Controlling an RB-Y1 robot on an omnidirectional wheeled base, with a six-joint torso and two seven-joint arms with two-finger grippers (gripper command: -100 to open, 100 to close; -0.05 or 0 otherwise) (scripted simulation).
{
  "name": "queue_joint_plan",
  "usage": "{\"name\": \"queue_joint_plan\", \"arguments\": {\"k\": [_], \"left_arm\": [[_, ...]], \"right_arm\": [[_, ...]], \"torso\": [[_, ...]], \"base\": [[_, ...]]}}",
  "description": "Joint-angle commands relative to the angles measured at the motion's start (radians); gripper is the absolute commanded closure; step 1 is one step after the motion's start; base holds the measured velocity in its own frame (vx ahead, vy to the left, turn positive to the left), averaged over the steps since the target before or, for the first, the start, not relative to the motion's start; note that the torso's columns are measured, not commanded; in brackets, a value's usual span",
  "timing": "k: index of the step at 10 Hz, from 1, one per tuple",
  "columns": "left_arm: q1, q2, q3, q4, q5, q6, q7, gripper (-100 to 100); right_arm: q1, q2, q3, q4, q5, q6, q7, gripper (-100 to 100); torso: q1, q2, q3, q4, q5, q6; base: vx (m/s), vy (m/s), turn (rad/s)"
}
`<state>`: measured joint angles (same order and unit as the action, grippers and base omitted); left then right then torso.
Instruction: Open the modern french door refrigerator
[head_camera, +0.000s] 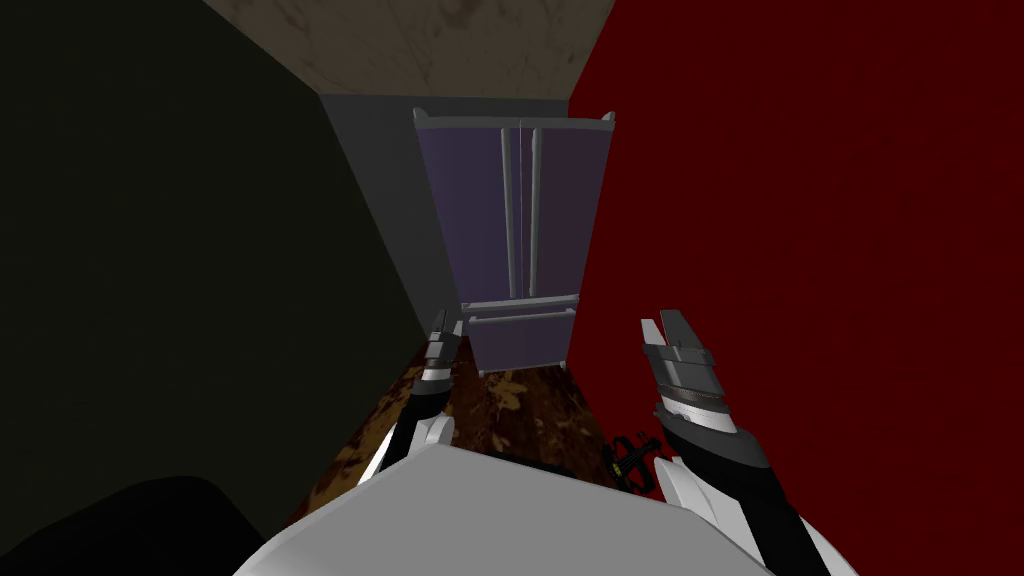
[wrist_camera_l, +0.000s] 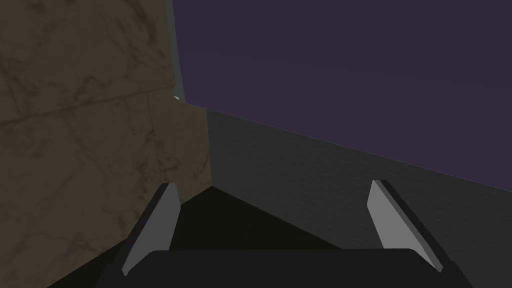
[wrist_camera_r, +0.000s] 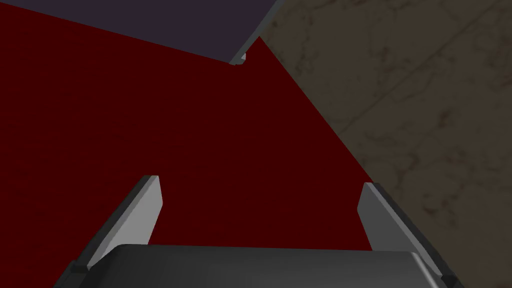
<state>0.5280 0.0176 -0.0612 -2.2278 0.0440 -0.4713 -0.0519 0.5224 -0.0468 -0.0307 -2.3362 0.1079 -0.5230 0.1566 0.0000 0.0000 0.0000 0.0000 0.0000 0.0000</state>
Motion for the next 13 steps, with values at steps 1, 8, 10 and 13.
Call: {"name": "queue_joint_plan", "arguments": {"k": [1,8,10,13], "left_arm": [[0.000,0.000,0.000,0.000,0.000,0.000,0.000,0],[0.000,0.000,0.000,0.000,0.000,0.000,0.000,0],[-0.016,0.041,0.011,0.007,-0.004,0.019,0.016,-100],[-0.071,0.096,0.050,0.028,-0.016,0.084,0.071,-100]], "right_arm": [[0.000,0.000,0.000,0.000,0.000,0.000,0.000,0],[0.000,0.000,0.000,0.000,0.000,0.000,0.000,0],[0.000,0.000,0.000,0.000,0.000,0.000,0.000,0],[0.000,0.000,0.000,0.000,0.000,0.000,0.000,0]], "torso": [[0.000,0.040,-0.082,0.041,0.000,0.000],[0.000,0.544,-1.087,0.544,0.000,0.000],[0.000,0.691,-1.382,0.691,0.000,0.000],[0.000,0.736,-1.475,0.737,0.000,0.000]], "base": [[0.000,0.000,0.000],[0.000,0.000,0.000],[0.009,-0.003,-0.025],[0.025,-0.015,-0.068]]}}
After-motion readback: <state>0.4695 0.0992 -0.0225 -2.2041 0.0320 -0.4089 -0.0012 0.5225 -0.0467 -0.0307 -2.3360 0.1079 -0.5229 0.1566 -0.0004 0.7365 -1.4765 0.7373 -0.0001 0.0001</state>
